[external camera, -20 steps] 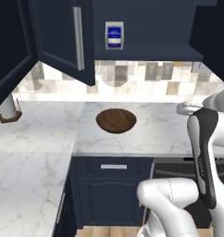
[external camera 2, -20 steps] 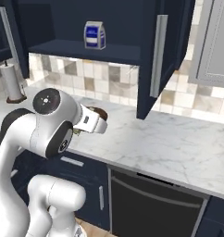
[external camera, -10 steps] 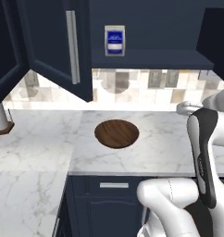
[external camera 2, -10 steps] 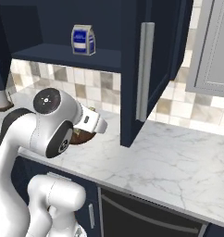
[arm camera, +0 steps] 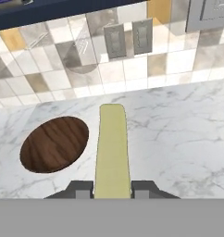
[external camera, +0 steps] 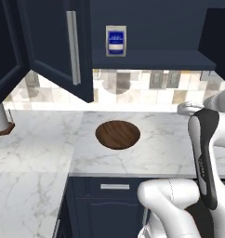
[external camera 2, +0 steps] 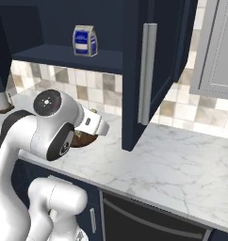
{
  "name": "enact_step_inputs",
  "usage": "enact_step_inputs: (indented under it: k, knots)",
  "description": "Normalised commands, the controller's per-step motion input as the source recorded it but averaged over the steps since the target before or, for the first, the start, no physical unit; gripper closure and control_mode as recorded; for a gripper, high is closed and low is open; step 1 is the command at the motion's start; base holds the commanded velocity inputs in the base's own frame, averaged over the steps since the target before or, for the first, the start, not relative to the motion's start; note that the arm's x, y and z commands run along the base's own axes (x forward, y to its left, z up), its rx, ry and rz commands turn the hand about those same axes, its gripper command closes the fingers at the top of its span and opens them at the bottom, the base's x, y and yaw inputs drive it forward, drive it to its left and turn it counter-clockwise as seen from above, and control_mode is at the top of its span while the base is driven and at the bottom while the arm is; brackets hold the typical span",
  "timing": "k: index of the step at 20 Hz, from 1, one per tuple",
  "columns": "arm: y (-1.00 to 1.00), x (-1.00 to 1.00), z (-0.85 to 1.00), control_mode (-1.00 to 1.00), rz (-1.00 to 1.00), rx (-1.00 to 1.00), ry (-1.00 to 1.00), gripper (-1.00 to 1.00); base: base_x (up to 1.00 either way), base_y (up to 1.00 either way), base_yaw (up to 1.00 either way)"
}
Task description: Pick the egg and butter from the fridge and place them by the bowl for mixing.
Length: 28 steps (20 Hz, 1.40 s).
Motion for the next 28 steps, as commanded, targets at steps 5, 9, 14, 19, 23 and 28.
enact_step_inputs:
  k: [5,9,14,19,23,28]
  knots:
    - [0.13,0.03,-0.12,-1.0,0.0,-0.04,0.07,1.0,-0.03,0.03,0.01]
    - [0.43,0.22,-0.33,-1.0,0.0,-0.17,0.12,1.0,0.0,0.0,0.0]
    - [0.17,0.42,-0.49,-1.0,0.0,-0.08,0.12,1.0,0.0,0.0,0.0]
    - [0.0,0.57,-0.4,-1.0,0.08,0.01,0.15,1.0,0.0,0.0,0.0]
    - [0.0,0.52,-0.34,-1.0,0.13,0.02,0.07,1.0,0.0,0.0,0.0]
    - [-0.06,0.43,-0.35,-1.0,0.1,0.08,0.04,1.0,0.0,0.0,0.0]
